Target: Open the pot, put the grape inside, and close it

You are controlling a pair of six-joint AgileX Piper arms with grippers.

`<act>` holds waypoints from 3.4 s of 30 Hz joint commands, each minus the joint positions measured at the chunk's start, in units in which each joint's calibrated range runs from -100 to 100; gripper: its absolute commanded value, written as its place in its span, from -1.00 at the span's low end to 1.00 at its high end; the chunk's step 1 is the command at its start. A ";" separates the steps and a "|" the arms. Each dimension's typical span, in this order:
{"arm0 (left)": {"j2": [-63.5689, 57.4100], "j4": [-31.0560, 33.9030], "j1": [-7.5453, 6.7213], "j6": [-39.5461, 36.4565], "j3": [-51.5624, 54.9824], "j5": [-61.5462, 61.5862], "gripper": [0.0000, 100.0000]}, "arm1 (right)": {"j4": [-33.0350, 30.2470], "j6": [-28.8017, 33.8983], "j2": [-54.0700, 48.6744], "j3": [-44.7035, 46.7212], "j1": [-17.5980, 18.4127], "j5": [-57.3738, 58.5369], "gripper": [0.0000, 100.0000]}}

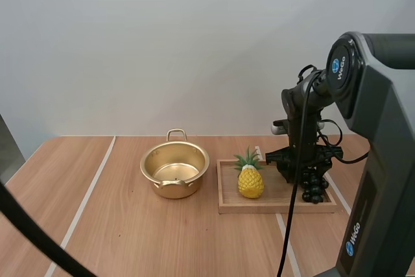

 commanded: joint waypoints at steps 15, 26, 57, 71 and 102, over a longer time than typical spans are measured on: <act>0.67 0.55 0.03 -0.58 -0.26 0.64 -0.98 | -0.08 -5.27 -0.08 0.52 -0.19 7.90 -1.00; 0.67 0.55 0.03 -0.58 -0.26 0.64 -0.98 | 0.23 -5.28 -10.55 -3.06 -0.19 6.66 -1.00; 0.67 0.55 0.03 -0.20 -0.26 1.61 -0.98 | 29.14 -32.16 -33.89 -23.47 -0.10 8.77 -1.00; 0.67 0.55 0.03 -0.20 -0.26 3.80 -0.98 | 57.26 -58.30 -29.85 -23.47 -0.10 26.79 -1.00; 0.67 0.55 0.03 2.48 -0.26 4.72 -0.98 | 50.84 -65.05 -17.21 -23.22 16.34 27.48 -1.00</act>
